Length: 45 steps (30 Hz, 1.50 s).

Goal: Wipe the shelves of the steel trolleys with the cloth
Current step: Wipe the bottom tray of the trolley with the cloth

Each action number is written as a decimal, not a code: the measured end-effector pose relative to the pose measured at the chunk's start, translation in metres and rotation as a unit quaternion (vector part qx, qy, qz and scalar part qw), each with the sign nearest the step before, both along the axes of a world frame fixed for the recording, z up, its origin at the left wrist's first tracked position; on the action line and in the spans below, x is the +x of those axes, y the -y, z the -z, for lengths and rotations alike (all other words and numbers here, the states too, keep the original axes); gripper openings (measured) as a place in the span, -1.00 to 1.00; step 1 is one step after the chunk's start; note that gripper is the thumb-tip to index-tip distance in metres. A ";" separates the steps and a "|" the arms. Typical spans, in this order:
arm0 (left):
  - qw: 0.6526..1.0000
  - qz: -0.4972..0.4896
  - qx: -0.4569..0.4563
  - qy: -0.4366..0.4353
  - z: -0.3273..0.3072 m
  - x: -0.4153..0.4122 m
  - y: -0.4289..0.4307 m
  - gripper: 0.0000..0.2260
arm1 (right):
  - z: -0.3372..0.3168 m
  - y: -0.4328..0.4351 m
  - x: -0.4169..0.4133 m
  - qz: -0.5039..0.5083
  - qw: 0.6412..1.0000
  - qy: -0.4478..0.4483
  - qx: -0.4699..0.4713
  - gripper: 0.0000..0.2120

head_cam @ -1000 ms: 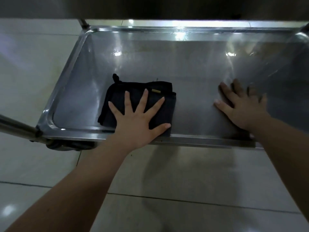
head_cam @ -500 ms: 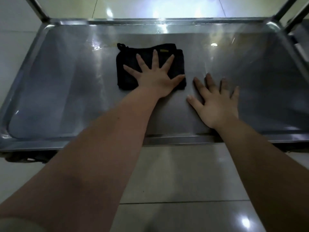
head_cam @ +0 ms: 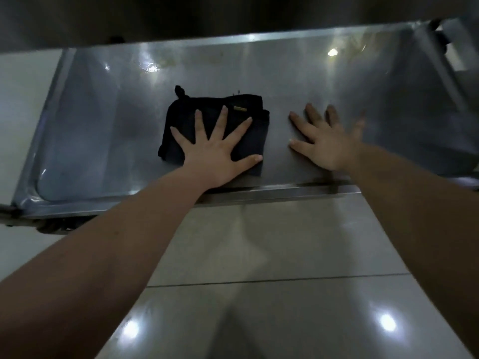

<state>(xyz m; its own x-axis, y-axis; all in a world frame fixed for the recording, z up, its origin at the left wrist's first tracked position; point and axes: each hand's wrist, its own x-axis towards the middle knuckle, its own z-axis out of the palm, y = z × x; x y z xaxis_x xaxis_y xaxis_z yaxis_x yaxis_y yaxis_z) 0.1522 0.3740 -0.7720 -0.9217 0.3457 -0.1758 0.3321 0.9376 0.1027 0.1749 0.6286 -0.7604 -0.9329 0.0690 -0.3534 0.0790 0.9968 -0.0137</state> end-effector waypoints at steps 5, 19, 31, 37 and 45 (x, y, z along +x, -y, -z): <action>1.000 0.005 -0.004 0.013 -0.007 0.001 -0.003 -0.27 | -0.013 -0.076 0.062 0.085 0.996 0.001 0.025 -0.35; 0.998 0.040 -0.025 0.030 -0.007 0.043 -0.171 -0.26 | 0.007 -0.098 0.078 0.141 0.989 -0.037 -0.001 -0.37; 0.985 0.104 0.138 0.012 -0.037 0.048 -0.125 -0.49 | -0.008 -0.086 0.100 -0.050 0.977 -0.187 -0.084 -0.34; 0.979 0.151 0.135 0.015 -0.039 0.049 -0.105 -0.47 | -0.010 -0.063 0.086 -0.001 0.970 -0.213 -0.116 -0.65; 0.987 0.098 0.114 -0.063 -0.065 0.053 -0.109 -0.65 | -0.064 -0.037 0.096 -0.042 0.948 -0.291 -0.124 -0.87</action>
